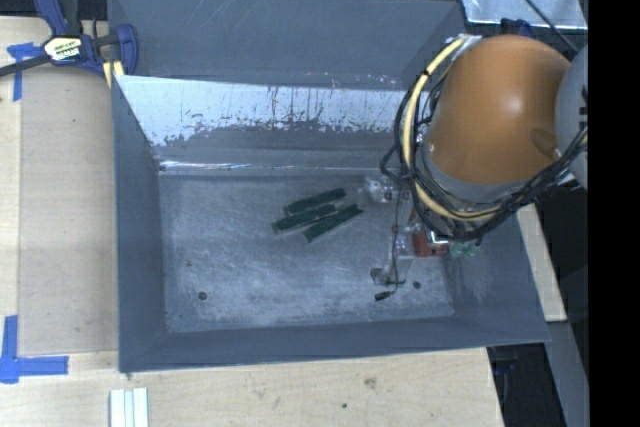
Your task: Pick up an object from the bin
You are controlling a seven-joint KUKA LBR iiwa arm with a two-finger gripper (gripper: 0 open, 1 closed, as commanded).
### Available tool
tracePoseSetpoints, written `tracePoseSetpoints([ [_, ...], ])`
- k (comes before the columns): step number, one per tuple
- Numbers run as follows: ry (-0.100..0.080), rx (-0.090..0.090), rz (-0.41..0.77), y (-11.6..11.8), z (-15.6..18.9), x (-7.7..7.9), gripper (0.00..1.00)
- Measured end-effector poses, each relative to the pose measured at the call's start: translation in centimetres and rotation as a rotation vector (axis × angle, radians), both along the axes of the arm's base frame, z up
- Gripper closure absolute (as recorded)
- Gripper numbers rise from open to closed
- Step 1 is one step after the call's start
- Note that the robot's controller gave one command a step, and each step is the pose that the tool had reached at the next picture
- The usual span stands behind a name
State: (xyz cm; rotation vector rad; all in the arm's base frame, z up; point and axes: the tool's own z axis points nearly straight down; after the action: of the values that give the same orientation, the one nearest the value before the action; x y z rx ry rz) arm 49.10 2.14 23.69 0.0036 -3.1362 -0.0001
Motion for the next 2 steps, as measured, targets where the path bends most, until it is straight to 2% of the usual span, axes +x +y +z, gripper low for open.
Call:
tracePoseSetpoints([
  [1,-0.008,0.001,0.191,1.7,-16.9,7.6,0.0],
  [2,-0.015,0.001,0.205,3.5,-13.4,10.8,0.0],
])
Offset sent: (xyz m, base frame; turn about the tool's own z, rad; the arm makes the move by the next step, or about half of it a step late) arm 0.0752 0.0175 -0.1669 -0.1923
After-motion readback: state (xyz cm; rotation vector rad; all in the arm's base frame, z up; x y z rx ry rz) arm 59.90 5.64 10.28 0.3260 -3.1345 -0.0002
